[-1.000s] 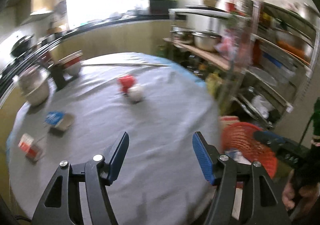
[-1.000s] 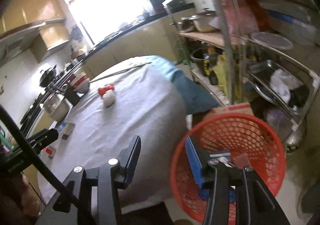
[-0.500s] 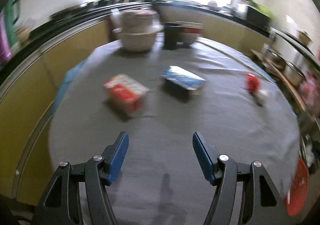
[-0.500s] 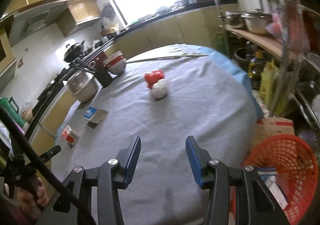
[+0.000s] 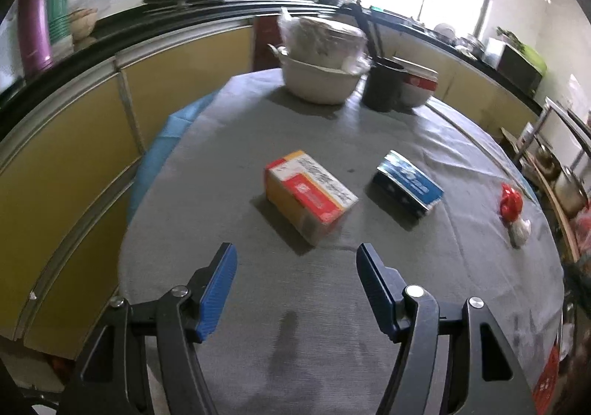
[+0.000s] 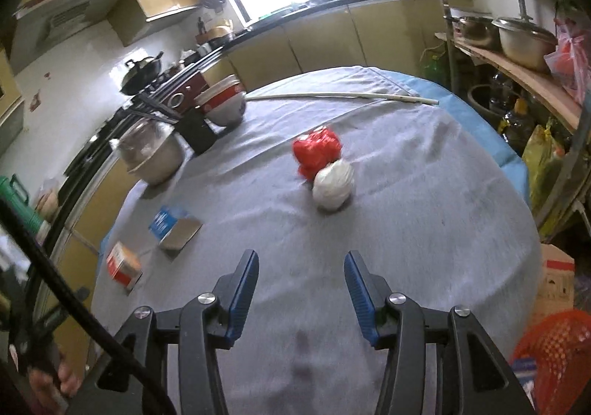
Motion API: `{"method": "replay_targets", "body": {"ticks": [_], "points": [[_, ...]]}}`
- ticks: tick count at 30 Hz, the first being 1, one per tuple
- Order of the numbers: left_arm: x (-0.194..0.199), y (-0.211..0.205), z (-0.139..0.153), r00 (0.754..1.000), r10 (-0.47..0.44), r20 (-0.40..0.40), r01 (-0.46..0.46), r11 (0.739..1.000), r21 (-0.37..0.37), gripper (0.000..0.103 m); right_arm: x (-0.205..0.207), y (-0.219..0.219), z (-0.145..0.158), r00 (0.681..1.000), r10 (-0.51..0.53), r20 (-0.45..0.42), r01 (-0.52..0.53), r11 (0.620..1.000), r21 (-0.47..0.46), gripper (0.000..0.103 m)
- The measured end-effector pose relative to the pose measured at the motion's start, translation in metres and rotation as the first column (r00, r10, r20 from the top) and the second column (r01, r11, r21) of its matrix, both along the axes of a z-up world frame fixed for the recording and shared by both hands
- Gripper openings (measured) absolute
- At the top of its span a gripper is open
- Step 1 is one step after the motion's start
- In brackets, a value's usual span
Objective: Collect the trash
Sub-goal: 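Grasp the red plastic bag with the right tool while the left tool grasps the white bag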
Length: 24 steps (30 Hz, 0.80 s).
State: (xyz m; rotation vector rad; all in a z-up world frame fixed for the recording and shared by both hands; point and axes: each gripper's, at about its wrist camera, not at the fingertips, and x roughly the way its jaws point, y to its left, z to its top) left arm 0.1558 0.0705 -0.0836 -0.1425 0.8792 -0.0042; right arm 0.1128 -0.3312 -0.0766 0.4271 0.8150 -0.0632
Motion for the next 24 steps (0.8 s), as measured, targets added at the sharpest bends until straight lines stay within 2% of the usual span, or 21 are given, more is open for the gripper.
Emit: {"method": "replay_targets", "body": {"ticks": [5, 8, 11, 22, 24], "points": [[-0.002, -0.030, -0.001, 0.997, -0.071, -0.008, 0.071, 0.997, 0.022, 0.068, 0.060, -0.016, -0.002, 1.000, 0.022, -0.007, -0.021, 0.999, 0.027, 0.053], [-0.005, -0.047, -0.002, 0.993, -0.116, -0.015, 0.116, 0.993, 0.033, 0.068, 0.098, -0.025, -0.002, 0.999, 0.044, -0.021, -0.043, 0.997, 0.065, 0.059], [-0.010, -0.056, -0.004, 0.990, -0.142, -0.022, 0.143, 0.989, 0.042, 0.068, 0.131, -0.035, -0.010, 0.999, 0.000, -0.033, 0.002, 0.998, 0.070, 0.059], [-0.011, -0.061, -0.009, 0.986, -0.160, -0.051, 0.161, 0.986, 0.031, 0.068, 0.189, -0.049, -0.060, 0.988, -0.073, -0.138, 0.095, 0.983, 0.160, 0.059], [-0.011, -0.062, -0.009, 0.985, -0.162, -0.052, 0.164, 0.986, 0.031, 0.068, 0.191, -0.045, -0.061, 0.988, -0.069, -0.141, 0.090, 0.985, 0.147, 0.053]]}}
